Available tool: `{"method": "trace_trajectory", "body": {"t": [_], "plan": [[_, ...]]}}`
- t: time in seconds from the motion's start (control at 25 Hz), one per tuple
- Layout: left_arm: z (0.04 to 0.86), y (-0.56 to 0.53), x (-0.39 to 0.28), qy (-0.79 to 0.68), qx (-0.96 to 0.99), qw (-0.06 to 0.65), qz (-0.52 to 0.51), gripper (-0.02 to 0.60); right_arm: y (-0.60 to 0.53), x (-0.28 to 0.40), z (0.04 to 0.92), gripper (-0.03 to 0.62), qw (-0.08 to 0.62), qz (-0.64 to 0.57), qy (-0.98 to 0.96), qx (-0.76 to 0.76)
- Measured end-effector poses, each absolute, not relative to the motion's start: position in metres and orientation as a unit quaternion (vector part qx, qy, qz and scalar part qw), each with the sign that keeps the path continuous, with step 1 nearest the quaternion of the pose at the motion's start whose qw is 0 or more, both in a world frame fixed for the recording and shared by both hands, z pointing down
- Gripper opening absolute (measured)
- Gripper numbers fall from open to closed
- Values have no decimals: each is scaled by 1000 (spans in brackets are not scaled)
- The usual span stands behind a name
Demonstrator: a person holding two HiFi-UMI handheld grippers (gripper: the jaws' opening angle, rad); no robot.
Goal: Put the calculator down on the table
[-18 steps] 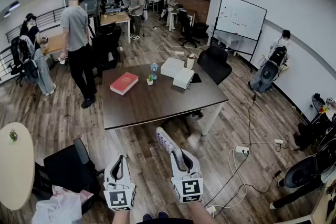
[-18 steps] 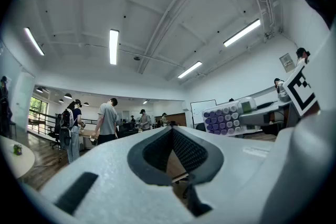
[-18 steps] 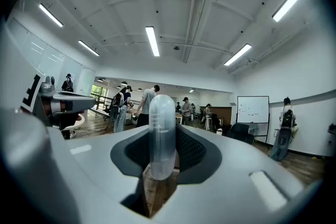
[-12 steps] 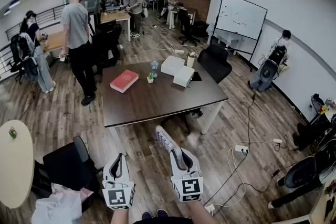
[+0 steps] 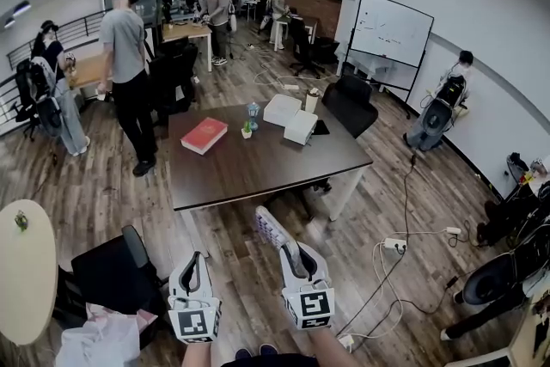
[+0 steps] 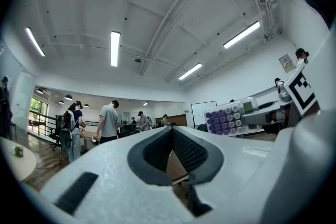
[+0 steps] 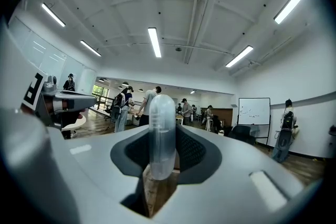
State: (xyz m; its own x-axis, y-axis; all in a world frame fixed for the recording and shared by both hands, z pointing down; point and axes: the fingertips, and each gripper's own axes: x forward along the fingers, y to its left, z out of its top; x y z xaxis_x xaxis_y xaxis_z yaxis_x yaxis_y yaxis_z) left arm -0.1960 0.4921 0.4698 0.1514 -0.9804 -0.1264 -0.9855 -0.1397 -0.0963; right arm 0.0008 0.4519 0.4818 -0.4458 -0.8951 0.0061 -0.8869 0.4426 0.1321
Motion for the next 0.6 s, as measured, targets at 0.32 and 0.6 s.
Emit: {"method": "trace_trajectory", "body": {"t": [0.32, 0.6], "plan": [[476, 507, -223, 653, -753, 75, 21, -5, 465, -21, 487, 115, 38, -56, -848, 526], [488, 504, -226, 637, -768, 64, 19, -5, 468, -20, 507, 115, 39, -39, -842, 537]]}}
